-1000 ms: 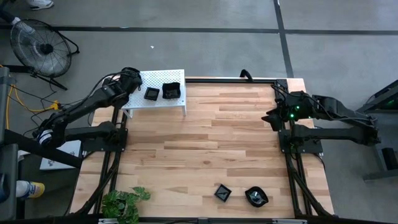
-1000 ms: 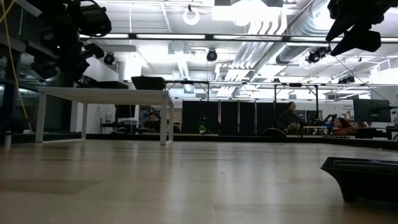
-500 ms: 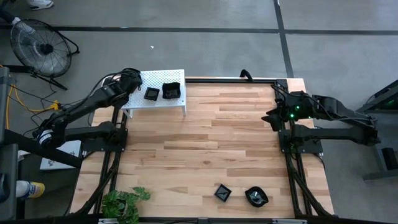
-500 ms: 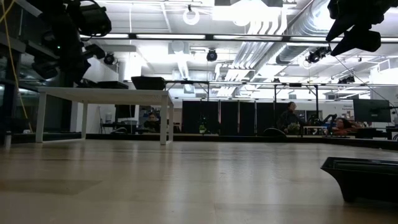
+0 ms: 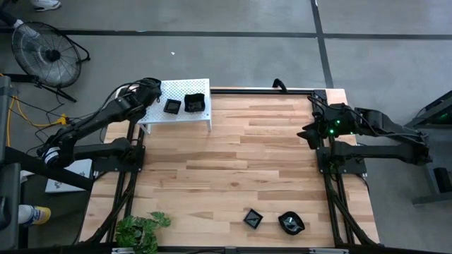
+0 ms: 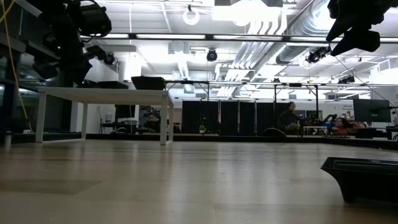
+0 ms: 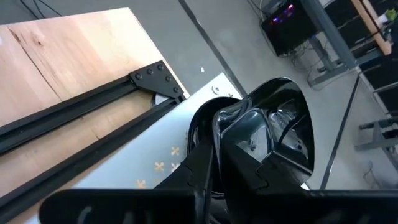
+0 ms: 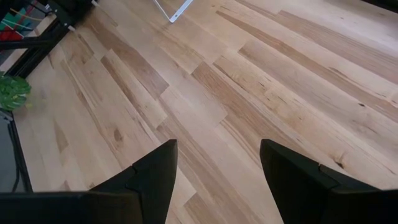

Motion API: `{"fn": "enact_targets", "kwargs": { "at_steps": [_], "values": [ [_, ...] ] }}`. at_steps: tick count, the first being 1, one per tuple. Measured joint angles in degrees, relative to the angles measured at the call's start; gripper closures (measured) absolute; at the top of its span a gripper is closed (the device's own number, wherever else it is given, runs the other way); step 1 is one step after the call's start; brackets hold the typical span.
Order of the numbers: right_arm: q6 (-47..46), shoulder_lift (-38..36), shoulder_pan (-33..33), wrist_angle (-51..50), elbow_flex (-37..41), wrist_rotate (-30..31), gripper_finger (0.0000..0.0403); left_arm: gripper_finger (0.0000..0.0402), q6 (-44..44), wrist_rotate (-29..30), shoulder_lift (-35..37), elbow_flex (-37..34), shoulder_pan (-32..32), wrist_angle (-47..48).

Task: Pick & Place Mini shaped plates
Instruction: Stack the black leaf shaped plate on top of the black leaf shaped plate on the shelf

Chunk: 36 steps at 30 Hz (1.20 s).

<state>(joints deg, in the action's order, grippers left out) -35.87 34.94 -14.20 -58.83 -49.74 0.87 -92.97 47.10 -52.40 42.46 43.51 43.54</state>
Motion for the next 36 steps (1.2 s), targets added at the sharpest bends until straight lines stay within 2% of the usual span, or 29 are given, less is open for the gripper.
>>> {"fn": "enact_targets", "kwargs": {
  "at_steps": [28,32,36],
  "values": [
    [0.1,0.0,0.0,0.0,0.0,0.0,0.0178,0.0374,0.4,2.1,0.0,0.0,0.0,-0.2],
    [-0.1,0.0,0.0,0.0,0.0,0.0,0.0178,0.0354,3.0,2.1,0.0,0.0,0.0,-0.5],
    [-0.1,0.0,0.0,0.0,0.0,0.0,0.0178,0.0305,4.1,1.5,0.0,0.0,0.0,-0.5]
  ]
}}
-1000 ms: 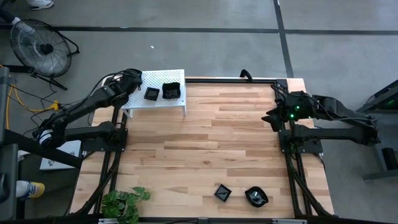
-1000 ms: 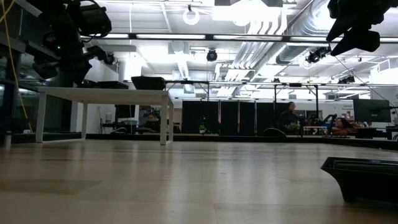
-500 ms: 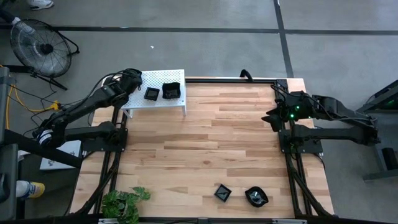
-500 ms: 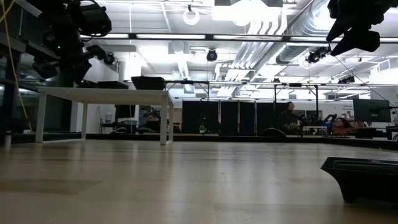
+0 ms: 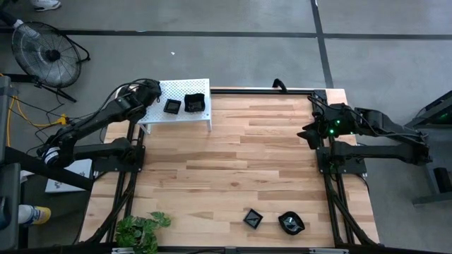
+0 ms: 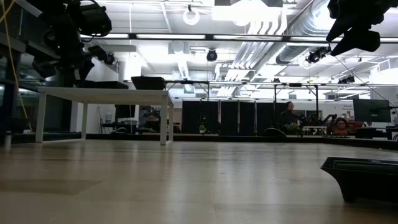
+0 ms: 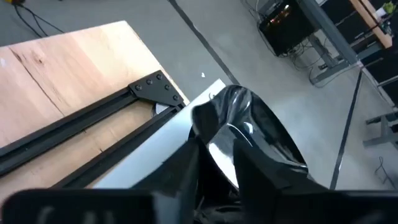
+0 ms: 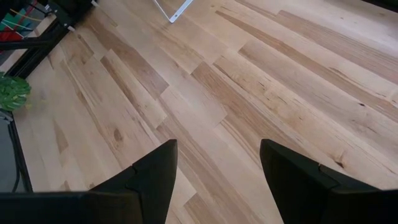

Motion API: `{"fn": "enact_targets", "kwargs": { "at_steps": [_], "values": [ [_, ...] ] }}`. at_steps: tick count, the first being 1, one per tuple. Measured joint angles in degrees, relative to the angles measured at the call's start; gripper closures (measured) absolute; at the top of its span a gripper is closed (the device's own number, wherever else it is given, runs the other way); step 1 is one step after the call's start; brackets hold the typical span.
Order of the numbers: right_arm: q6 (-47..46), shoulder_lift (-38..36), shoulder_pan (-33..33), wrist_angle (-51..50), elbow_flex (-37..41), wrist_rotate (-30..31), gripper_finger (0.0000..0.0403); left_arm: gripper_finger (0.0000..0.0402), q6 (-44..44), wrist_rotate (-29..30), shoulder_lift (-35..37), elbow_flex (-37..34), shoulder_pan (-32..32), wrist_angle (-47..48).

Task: Pick & Place Mini shaped plates
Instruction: Stack the black leaf shaped plate on top of the black leaf shaped plate on the shelf

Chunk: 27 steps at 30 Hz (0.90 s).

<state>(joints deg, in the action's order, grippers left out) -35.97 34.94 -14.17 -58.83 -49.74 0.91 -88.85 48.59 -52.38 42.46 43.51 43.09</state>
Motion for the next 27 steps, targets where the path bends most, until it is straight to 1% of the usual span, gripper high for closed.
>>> {"fn": "enact_targets", "kwargs": {
  "at_steps": [5,10,13,17,23,27],
  "values": [
    [0.0,0.0,0.0,0.0,0.0,0.0,0.0178,0.0245,0.1,-1.7,0.0,0.0,0.0,0.1],
    [-0.2,0.0,0.0,0.0,0.0,0.0,0.0178,0.0211,0.1,-4.6,0.0,0.0,0.0,0.1],
    [-0.2,0.0,0.0,0.0,0.0,0.0,0.0178,0.0203,0.1,-5.9,0.0,0.0,0.0,0.1],
    [-0.6,0.0,0.0,0.0,0.0,0.0,0.0178,0.0202,0.5,-7.0,0.1,0.0,0.0,-0.5],
    [-1.2,0.0,0.0,0.0,0.0,-0.4,0.0178,0.0202,4.9,-8.9,0.2,0.0,0.0,-6.1],
    [-1.2,0.0,0.0,0.0,0.0,-0.8,0.0178,0.0202,5.0,-10.5,0.2,0.0,0.0,-6.2]
  ]
}}
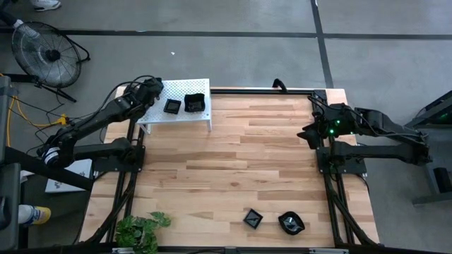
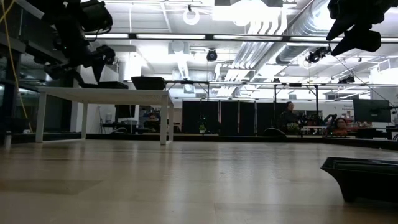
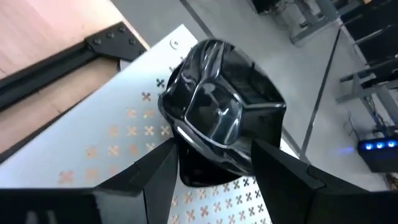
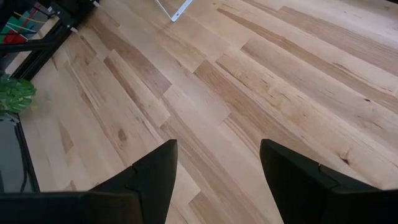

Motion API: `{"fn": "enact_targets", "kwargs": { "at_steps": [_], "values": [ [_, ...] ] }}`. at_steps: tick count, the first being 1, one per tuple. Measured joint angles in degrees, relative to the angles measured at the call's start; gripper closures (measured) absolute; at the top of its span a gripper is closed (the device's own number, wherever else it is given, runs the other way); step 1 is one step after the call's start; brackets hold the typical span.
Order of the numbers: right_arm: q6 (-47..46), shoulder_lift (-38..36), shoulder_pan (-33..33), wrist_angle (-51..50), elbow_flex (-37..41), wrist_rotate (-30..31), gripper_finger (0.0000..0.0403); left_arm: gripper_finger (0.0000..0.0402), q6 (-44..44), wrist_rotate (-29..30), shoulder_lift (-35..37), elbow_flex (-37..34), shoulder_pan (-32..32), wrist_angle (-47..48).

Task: Pick & Place Mini shaped plates
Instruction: Stack the black leaf shaped plate on top of the black leaf shaped plate on the shelf

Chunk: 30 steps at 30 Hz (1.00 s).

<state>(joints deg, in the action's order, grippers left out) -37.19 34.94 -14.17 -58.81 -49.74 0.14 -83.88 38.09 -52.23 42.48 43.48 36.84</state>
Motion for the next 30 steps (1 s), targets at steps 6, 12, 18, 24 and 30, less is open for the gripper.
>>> {"fn": "enact_targets", "kwargs": {
  "at_steps": [6,12,18,24,30],
  "values": [
    [1.1,0.0,0.0,0.0,0.0,-0.1,0.0178,0.0202,0.1,-3.0,0.0,0.0,0.0,0.2],
    [1.6,0.0,0.0,0.0,0.0,-0.3,0.0178,0.0202,0.6,-4.3,1.3,0.0,0.0,0.7],
    [2.5,0.0,0.0,0.0,0.0,0.1,0.0178,0.0202,6.2,-1.7,6.2,0.0,0.0,0.9],
    [2.5,0.0,0.0,0.5,0.0,0.4,0.0178,0.0202,16.2,0.2,10.1,0.0,0.0,0.2],
    [2.7,0.0,0.0,5.4,0.0,-0.3,0.0178,0.0202,31.4,2.5,10.9,0.0,0.1,-1.1]
  ]
}}
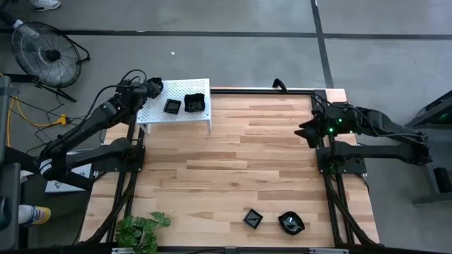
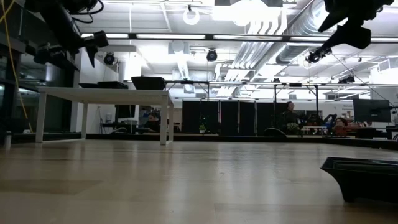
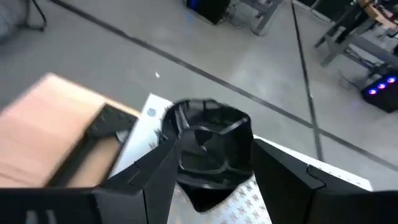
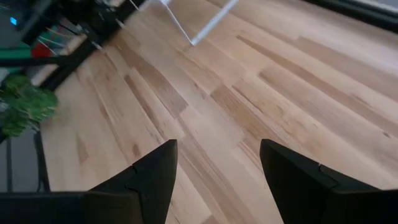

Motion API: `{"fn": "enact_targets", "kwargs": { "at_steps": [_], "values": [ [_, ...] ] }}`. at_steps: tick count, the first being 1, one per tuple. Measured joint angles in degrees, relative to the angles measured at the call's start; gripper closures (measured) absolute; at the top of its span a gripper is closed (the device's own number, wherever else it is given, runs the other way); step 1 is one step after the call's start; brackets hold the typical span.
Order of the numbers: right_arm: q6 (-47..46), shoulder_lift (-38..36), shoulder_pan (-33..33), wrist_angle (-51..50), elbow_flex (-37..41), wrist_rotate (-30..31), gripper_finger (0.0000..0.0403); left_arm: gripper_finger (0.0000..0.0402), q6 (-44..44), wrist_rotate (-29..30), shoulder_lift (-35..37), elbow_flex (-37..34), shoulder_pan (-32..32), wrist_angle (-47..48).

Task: Pick & Place Mini shaped plates
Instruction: Stack the black leaf shaped plate on top of the black leaf shaped plate on the shelf

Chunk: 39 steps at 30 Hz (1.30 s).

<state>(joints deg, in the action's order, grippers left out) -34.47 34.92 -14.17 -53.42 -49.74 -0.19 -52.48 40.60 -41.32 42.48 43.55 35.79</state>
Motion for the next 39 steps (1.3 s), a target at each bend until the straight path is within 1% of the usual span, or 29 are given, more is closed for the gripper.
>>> {"fn": "enact_targets", "kwargs": {
  "at_steps": [2,6,10,13,15,17,20,27,28,32,36,39],
  "values": [
    [0.3,0.0,0.0,1.4,0.0,0.0,0.0178,0.0202,1.5,0.8,0.0,0.0,0.5,0.0],
    [1.3,0.3,0.0,2.7,0.0,0.1,0.0178,0.0202,2.0,1.6,0.0,0.0,3.6,-0.2],
    [1.8,1.2,0.0,2.7,0.0,0.2,0.0178,0.0202,8.2,3.4,-0.5,0.0,6.0,-1.3],
    [1.9,2.3,0.0,2.7,0.0,0.2,0.0178,0.0203,13.1,2.5,-0.5,0.0,7.3,-3.1],
    [2.3,3.1,0.0,2.7,0.0,0.2,0.0178,0.0209,13.2,0.6,-0.5,0.0,8.3,-3.5],
    [2.5,3.8,0.0,2.7,0.0,0.1,0.0178,0.0223,12.4,-1.8,-0.5,0.0,9.5,-3.0],
    [2.8,4.8,0.0,2.7,0.0,0.0,0.0178,0.0259,11.2,-3.1,-0.8,0.0,11.5,-1.0],
    [3.4,5.2,0.0,2.9,0.0,0.0,0.0178,0.0385,10.2,-7.5,-0.8,0.0,15.1,-0.4],
    [3.5,5.1,0.0,3.0,0.0,0.0,0.0178,0.0393,10.2,-7.9,-0.8,0.0,15.5,-0.2],
    [3.6,5.2,0.0,3.1,0.0,0.1,0.0178,0.0385,10.2,-8.2,-0.9,0.0,17.1,1.0],
    [3.9,5.2,0.0,3.1,0.0,0.2,0.0178,0.0399,10.2,-8.5,-1.4,0.0,18.5,3.4],
    [4.1,5.2,0.0,3.1,0.0,0.2,0.0178,0.0397,10.2,-8.5,-1.8,0.0,19.2,3.7]
  ]
}}
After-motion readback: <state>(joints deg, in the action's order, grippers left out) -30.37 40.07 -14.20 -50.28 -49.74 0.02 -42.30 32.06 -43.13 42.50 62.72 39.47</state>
